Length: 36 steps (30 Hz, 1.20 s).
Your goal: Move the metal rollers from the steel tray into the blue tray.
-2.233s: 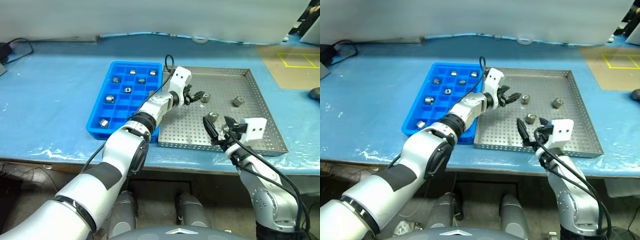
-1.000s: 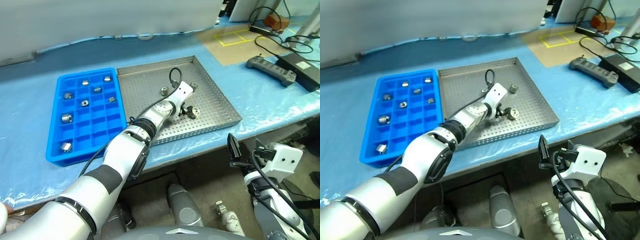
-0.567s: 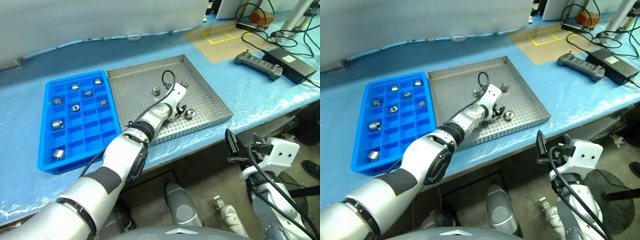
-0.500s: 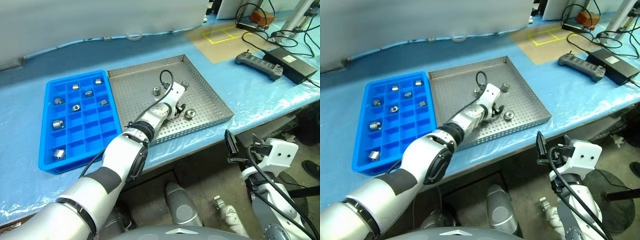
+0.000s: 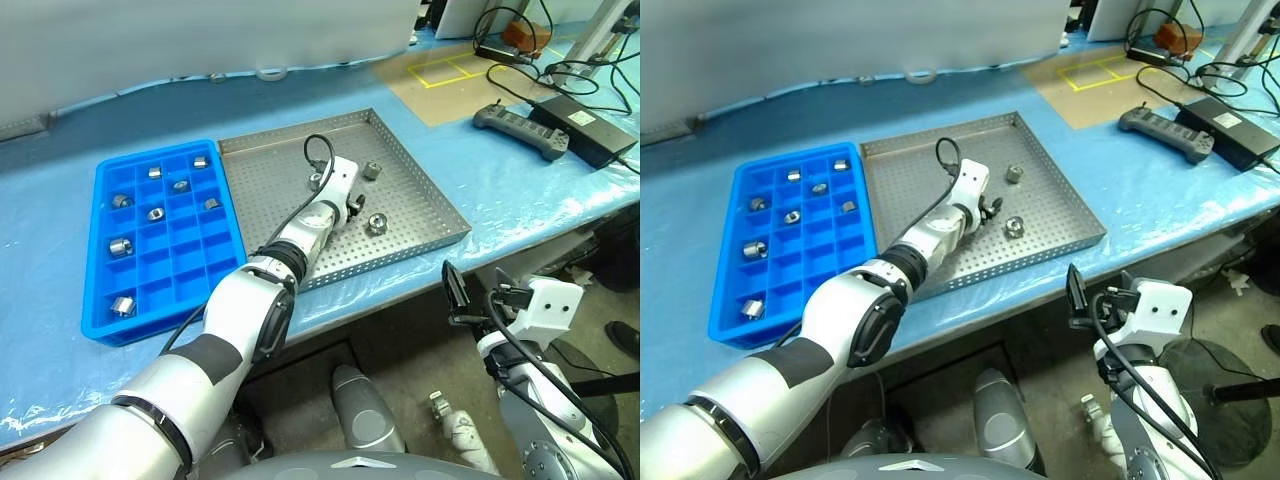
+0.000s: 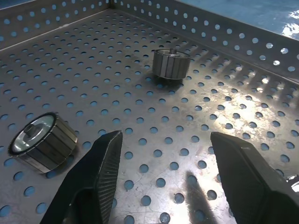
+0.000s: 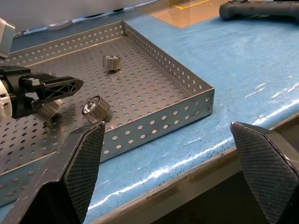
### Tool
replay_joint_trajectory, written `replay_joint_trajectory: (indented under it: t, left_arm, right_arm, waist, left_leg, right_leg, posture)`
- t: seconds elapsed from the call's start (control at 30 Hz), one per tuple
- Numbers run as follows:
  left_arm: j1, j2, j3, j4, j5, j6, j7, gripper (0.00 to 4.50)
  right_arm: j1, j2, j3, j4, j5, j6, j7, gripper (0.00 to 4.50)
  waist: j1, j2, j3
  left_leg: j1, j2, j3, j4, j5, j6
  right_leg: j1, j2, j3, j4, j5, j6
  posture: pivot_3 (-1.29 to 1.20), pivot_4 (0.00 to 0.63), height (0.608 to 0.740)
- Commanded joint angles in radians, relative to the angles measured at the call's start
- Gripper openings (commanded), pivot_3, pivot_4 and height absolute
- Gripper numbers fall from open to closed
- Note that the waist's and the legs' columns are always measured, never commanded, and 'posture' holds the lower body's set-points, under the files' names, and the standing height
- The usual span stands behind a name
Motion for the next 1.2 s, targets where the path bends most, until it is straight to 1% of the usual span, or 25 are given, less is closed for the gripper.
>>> replay_joint_trajectory:
  t: [0.03,0.13,0.23,0.33,0.37,0.5,0.67,0.73,0.77,0.9,0.97,1.07,1.1,1.13,1.2]
  left_arm:
    - [0.063,-0.095,-0.021,-0.020,0.031,0.029,0.074,3.28]
    - [0.095,-0.101,-0.028,-0.016,0.033,0.069,0.037,3.28]
    - [0.116,-0.104,-0.026,-0.018,0.026,0.093,-0.008,2.67]
    - [0.122,-0.102,-0.021,-0.023,0.019,0.092,-0.035,1.71]
    - [0.122,-0.101,-0.016,-0.025,0.014,0.093,-0.042,1.65]
    - [0.116,-0.100,0.034,-0.033,-0.040,0.089,-0.094,1.64]
    - [0.074,-0.080,0.196,-0.061,-0.217,0.079,-0.277,1.64]
    - [0.061,-0.048,0.235,-0.071,-0.261,0.079,-0.337,1.64]
    - [0.057,-0.027,0.246,-0.075,-0.274,0.086,-0.361,1.64]
    - [0.047,0.052,0.277,-0.110,-0.316,0.093,-0.442,1.64]
    - [0.044,0.084,0.283,-0.138,-0.330,0.085,-0.476,1.64]
    - [0.047,0.128,0.303,-0.176,-0.359,0.085,-0.482,1.64]
    - [0.051,0.141,0.310,-0.193,-0.371,0.089,-0.486,1.64]
    - [0.056,0.153,0.316,-0.210,-0.383,0.098,-0.496,1.64]
    - [0.072,0.172,0.319,-0.240,-0.400,0.116,-0.518,1.64]
  right_arm:
    - [-0.007,-0.014,-0.008,-0.010,-0.002,-0.005,0.007,4.50]
    - [-0.015,-0.024,-0.008,-0.002,-0.004,0.000,0.012,4.50]
    - [-0.023,-0.031,-0.008,0.005,-0.004,0.001,0.014,4.50]
    - [-0.025,-0.032,-0.004,0.008,-0.005,0.001,0.014,4.50]
    - [-0.025,-0.031,-0.003,0.010,-0.006,0.001,0.014,4.50]
    - [-0.038,-0.032,0.003,0.022,-0.010,-0.001,0.017,4.50]
    - [-0.087,-0.038,0.019,0.047,-0.003,0.007,0.034,4.50]
    - [-0.125,-0.045,0.037,0.069,0.003,0.016,0.050,4.50]
    - [-0.153,-0.049,0.051,0.089,0.004,0.021,0.062,4.50]
    - [-0.270,-0.063,0.118,0.193,-0.001,0.032,0.111,4.50]
    - [-0.324,-0.071,0.151,0.248,-0.002,0.035,0.142,4.50]
    - [-0.393,-0.089,0.183,0.319,-0.007,0.035,0.188,4.50]
    - [-0.414,-0.094,0.189,0.340,-0.005,0.033,0.204,4.50]
    - [-0.432,-0.097,0.196,0.356,-0.004,0.032,0.216,4.50]
    - [-0.461,-0.100,0.206,0.389,-0.002,0.029,0.237,4.50]
  waist:
    - [0.000,0.000,0.000]
    - [0.001,0.000,0.000]
    - [0.001,0.000,0.000]
    - [0.001,0.000,0.000]
    - [0.001,0.000,0.000]
    - [0.001,0.000,0.000]
    - [0.003,0.000,0.000]
    - [0.005,0.000,0.000]
    - [0.007,0.000,0.000]
    - [0.017,0.000,0.000]
    - [0.036,0.000,0.001]
    - [0.071,0.000,0.001]
    - [0.086,0.001,0.001]
    - [0.105,0.001,0.001]
    - [0.147,0.001,0.001]
  left_leg:
    - [0.000,0.000,0.000,0.000,0.000,0.000]
    - [-0.001,-0.001,-0.001,0.001,0.000,0.001]
    - [-0.001,-0.001,-0.002,0.002,-0.001,0.001]
    - [0.000,-0.001,-0.003,0.002,-0.001,0.001]
    - [0.000,-0.001,-0.003,0.002,-0.001,0.001]
    - [0.002,-0.003,-0.005,0.002,-0.001,0.001]
    - [0.000,-0.005,-0.006,0.002,-0.001,0.001]
    - [-0.001,-0.006,-0.007,0.002,-0.001,0.002]
    - [-0.002,-0.007,-0.007,0.002,-0.002,0.003]
    - [-0.006,-0.007,-0.011,0.003,-0.002,0.004]
    - [-0.009,-0.005,-0.014,0.004,-0.001,0.004]
    - [-0.013,-0.002,-0.015,0.006,0.001,0.007]
    - [-0.013,-0.001,-0.015,0.006,0.001,0.007]
    - [-0.013,-0.001,-0.015,0.006,0.001,0.008]
    - [-0.013,0.000,-0.015,0.008,0.001,0.008]
  right_leg:
    - [0.000,0.000,0.000,0.000,0.000,0.000]
    - [0.000,0.000,0.000,0.000,0.000,0.001]
    - [0.002,-0.002,-0.002,0.000,0.001,-0.001]
    - [0.003,-0.002,-0.003,0.000,-0.001,0.002]
    - [0.004,-0.002,-0.003,0.000,-0.001,0.003]
    - [0.007,-0.003,-0.005,0.000,-0.002,0.005]
    - [0.007,-0.007,-0.007,0.000,-0.003,0.005]
    - [0.006,-0.008,-0.008,0.000,-0.002,0.004]
    - [0.006,-0.008,-0.008,0.000,0.001,-0.001]
    - [0.005,-0.008,-0.013,0.000,0.002,-0.003]
    - [0.004,-0.008,-0.017,0.000,0.003,-0.003]
    - [0.002,-0.008,-0.022,0.002,0.003,-0.004]
    - [0.003,-0.008,-0.024,0.002,0.003,-0.004]
    - [0.002,-0.008,-0.024,0.003,0.003,-0.004]
    - [0.002,-0.008,-0.025,0.004,0.003,-0.004]
  posture:
    - [-0.79,0.150,0.740]
    - [-0.78,0.150,0.740]
    - [-0.78,0.150,0.740]
    - [-0.77,0.150,0.740]
    - [-0.77,0.150,0.740]
    - [-0.76,0.150,0.740]
    - [-0.72,0.150,0.740]
    - [-0.66,0.150,0.740]
    - [-0.65,0.150,0.740]
    - [-0.51,0.150,0.740]
    - [-0.47,0.150,0.740]
    - [-0.40,0.150,0.740]
    - [-0.40,0.150,0.740]
    - [-0.33,0.150,0.740]
    - [-0.30,0.150,0.740]
